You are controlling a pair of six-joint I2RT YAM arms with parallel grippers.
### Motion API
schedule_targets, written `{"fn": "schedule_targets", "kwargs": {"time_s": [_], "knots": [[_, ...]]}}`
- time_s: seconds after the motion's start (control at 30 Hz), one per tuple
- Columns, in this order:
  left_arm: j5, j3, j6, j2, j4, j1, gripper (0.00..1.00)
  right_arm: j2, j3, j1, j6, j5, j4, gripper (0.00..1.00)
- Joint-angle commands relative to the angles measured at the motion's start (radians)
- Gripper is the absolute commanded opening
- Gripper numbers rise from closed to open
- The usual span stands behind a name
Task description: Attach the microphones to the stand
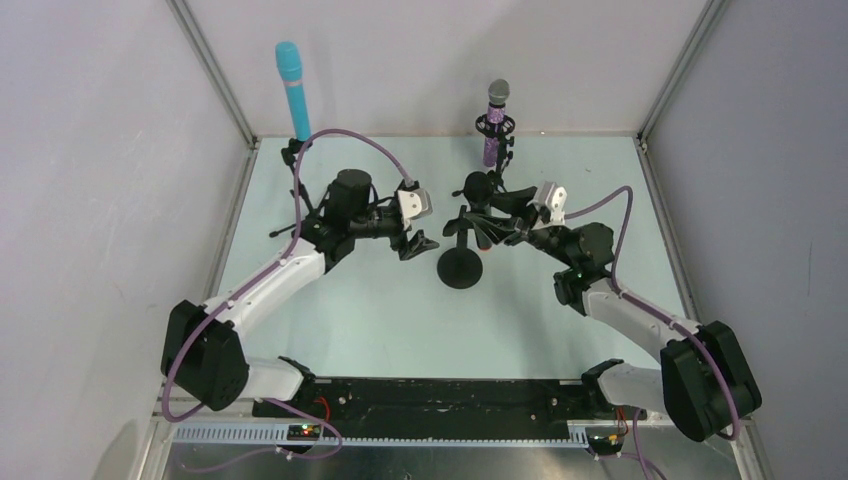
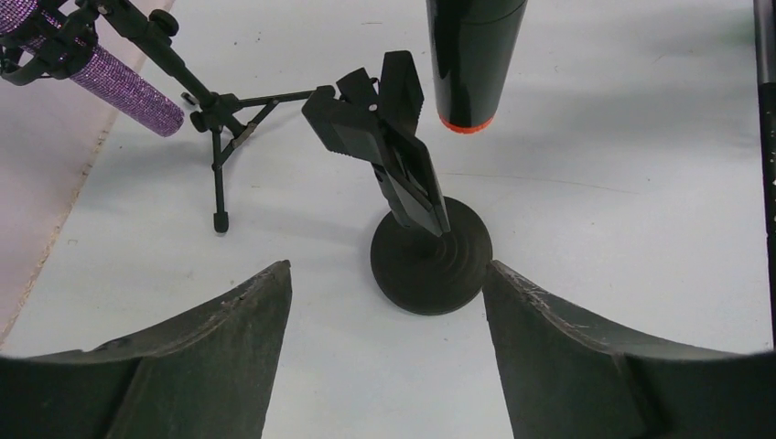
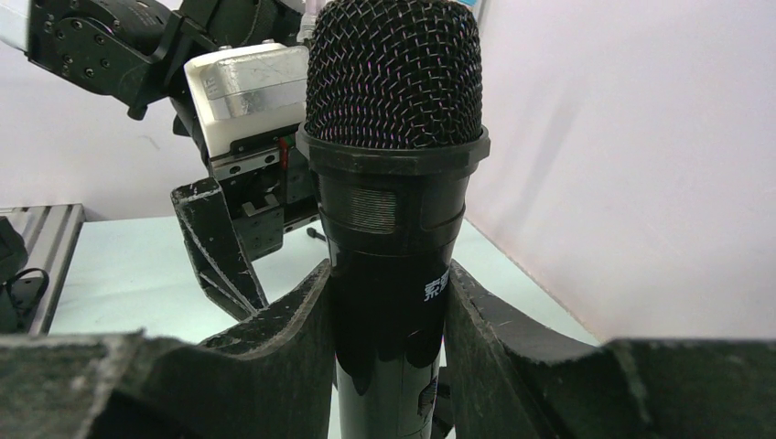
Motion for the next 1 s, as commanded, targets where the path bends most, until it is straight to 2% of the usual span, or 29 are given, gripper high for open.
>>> {"fn": "schedule_targets", "kwargs": {"time_s": [0.0, 0.23, 0.37, 0.53, 0.67, 0.97], "knots": [[-0.010, 0.027, 0.020, -0.030, 0.026, -0.004, 0.83, -0.069, -0.009, -0.005, -0.047, 0.076, -0.001, 0.00], [0.009, 0.048, 0.018, -0.013, 0.029, -0.041, 0.88, -0.113, -0.038, -0.023, -0.045, 0.146, -0.054, 0.00], [0.005, 0.065, 0.012, 0.011, 0.029, -0.087, 0.85, -0.108, -0.037, -0.025, -0.043, 0.203, -0.078, 0.00], [-0.004, 0.084, -0.007, 0.034, 0.029, -0.156, 0.77, -0.054, -0.013, -0.021, -0.054, 0.215, -0.087, 0.00], [-0.011, 0.097, -0.034, 0.045, 0.032, -0.200, 0.75, 0.009, 0.031, -0.016, -0.060, 0.208, -0.069, 0.00], [-0.033, 0.103, -0.059, 0.073, 0.052, -0.255, 0.77, 0.118, 0.104, -0.009, -0.032, 0.181, -0.015, 0.00]]}}
